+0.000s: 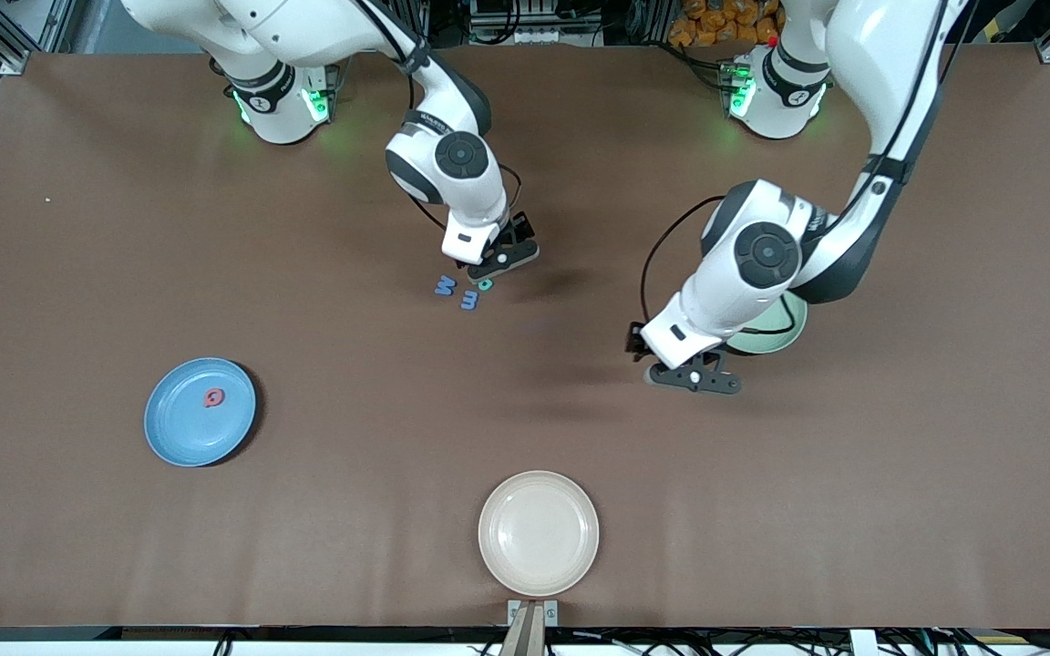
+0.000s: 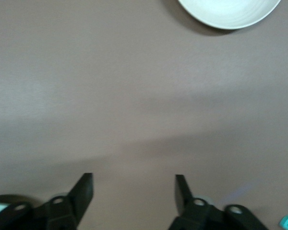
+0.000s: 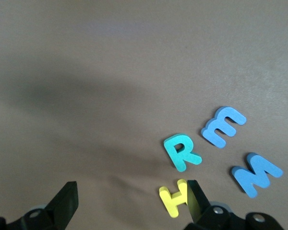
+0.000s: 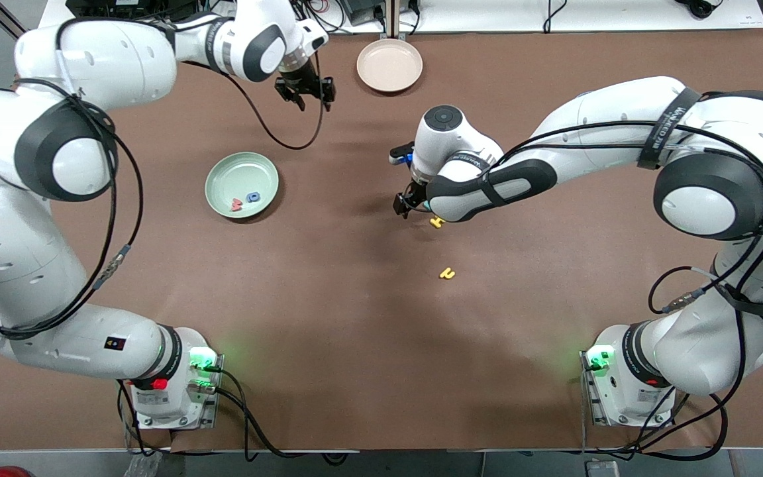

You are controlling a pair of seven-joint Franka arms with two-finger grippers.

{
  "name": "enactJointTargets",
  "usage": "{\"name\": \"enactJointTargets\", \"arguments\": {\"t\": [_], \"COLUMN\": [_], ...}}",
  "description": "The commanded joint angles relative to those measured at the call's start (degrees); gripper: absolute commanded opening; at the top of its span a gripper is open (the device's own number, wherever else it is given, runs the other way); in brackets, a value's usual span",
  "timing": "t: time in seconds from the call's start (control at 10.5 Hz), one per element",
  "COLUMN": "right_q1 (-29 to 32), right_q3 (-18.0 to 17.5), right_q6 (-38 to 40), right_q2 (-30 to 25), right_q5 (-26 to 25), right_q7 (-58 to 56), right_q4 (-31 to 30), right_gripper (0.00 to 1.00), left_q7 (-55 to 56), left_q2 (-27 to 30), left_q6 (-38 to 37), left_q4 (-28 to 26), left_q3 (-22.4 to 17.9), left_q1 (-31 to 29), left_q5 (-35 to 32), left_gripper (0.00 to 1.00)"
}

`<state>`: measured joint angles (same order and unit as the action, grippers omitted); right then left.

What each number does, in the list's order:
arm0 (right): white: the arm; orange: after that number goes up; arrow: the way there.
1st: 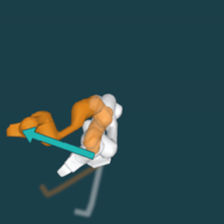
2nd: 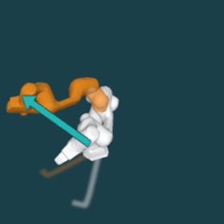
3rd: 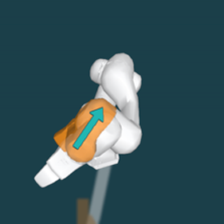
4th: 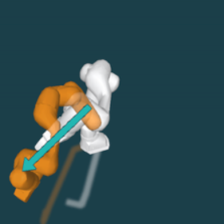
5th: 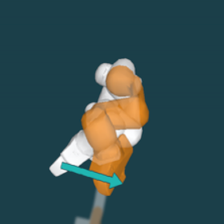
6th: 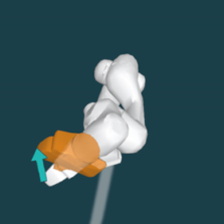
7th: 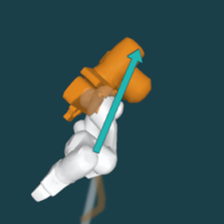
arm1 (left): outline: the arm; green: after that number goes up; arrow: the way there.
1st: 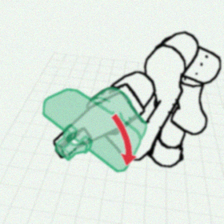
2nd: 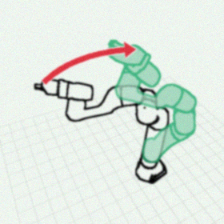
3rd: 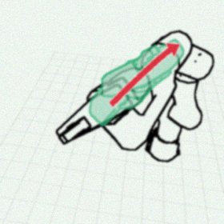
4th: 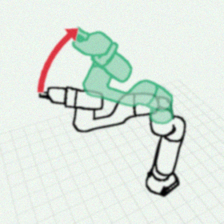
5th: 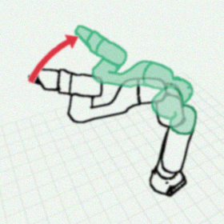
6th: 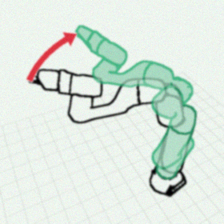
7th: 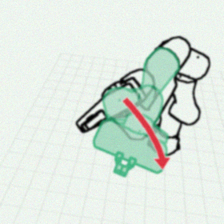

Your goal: Sort uppercase to blue plate, lowercase to green plate

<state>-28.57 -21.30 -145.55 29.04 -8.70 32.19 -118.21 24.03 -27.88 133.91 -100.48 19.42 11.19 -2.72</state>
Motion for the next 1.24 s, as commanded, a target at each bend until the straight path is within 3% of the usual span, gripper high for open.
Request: {"name": "enactJointTargets", "arguments": {"t": [0.0, 0.29, 0.76, 1.14], "right_q1": [1.59, 1.68, 1.85, 1.94], "right_q3": [-0.93, 0.11, 2.05, 4.78], "right_q6": [-0.97, -4.21, -5.62, -7.56], "right_q2": [1.20, 3.13, 4.01, 4.19], "right_q5": [-2.64, -2.73, -4.75, -10.36], "right_q7": [2.00, 2.00, 2.00, 1.12], "right_q4": [-0.18, -0.09, -0.09, 0.35], "right_gripper": [1.00, 1.00, 1.00, 1.00], "left_q7": [6.44, 13.13, 14.82, 14.73], "left_q2": [-2.17, -5.24, -8.15, -8.51], "left_q6": [3.80, 6.98, 7.24, 7.60], "left_q4": [2.21, 4.31, 5.03, 4.76], "left_q3": [-0.35, -0.26, -0.26, -0.26], "left_q1": [1.81, 2.69, 4.10, 4.45], "left_q5": [0.61, 0.61, 0.43, 0.26], "left_gripper": [1.00, 1.00, 1.00, 1.00]}}
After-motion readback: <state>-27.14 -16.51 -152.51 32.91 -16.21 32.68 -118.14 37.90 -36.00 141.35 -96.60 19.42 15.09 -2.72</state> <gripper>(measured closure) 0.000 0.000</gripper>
